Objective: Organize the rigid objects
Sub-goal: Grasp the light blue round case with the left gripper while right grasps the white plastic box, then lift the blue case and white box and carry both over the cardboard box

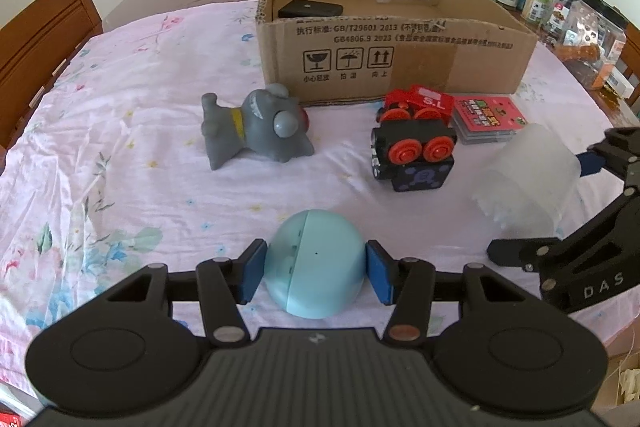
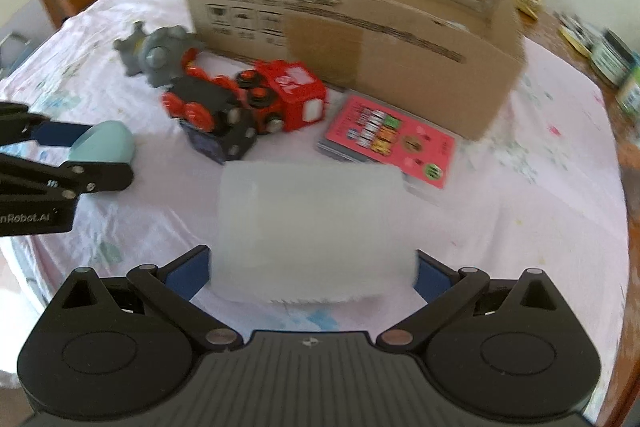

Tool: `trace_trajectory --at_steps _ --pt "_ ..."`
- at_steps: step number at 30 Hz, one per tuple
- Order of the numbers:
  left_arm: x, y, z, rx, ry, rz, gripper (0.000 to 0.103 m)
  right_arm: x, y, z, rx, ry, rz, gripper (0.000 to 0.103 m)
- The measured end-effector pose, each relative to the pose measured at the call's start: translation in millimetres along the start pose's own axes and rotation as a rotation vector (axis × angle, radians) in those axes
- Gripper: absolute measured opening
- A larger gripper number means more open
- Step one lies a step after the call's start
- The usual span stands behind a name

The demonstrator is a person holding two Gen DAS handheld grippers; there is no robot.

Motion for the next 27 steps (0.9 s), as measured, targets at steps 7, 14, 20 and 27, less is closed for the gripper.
trace_trajectory --at_steps 7,14,20,27 --pt "0.3 -0.6 -1.7 -0.014 0.008 -0.007 0.054 -10.7 -4.4 2.3 -0.04 0.061 0.046 0.103" --pt "-0.2 -1.0 -1.2 0.001 -0.01 -0.002 0.057 -20.7 -7.8 0.6 -0.044 0.046 0.092 0.101" --pt "-1.5 -1.1 0.4 0.026 -0.047 0.012 0.057 -24.6 -5.5 -3.6 -0.019 0.028 0.119 0.089" --pt "-4.9 -1.3 1.9 0.061 -0.088 0.045 0.052 -24.9 -2.2 -1.3 -0.009 0.051 0.123 0.087"
Point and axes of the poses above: each gripper's, at about its wrist camera, not at the fingertips, and y roughly against the way its jaws point, z to its left, x to its underside, the point moved 4 cm from there along -y, roughly the way its jaws point, and after that the axes turned 3 degrees about -z, right-handed, at the moved point
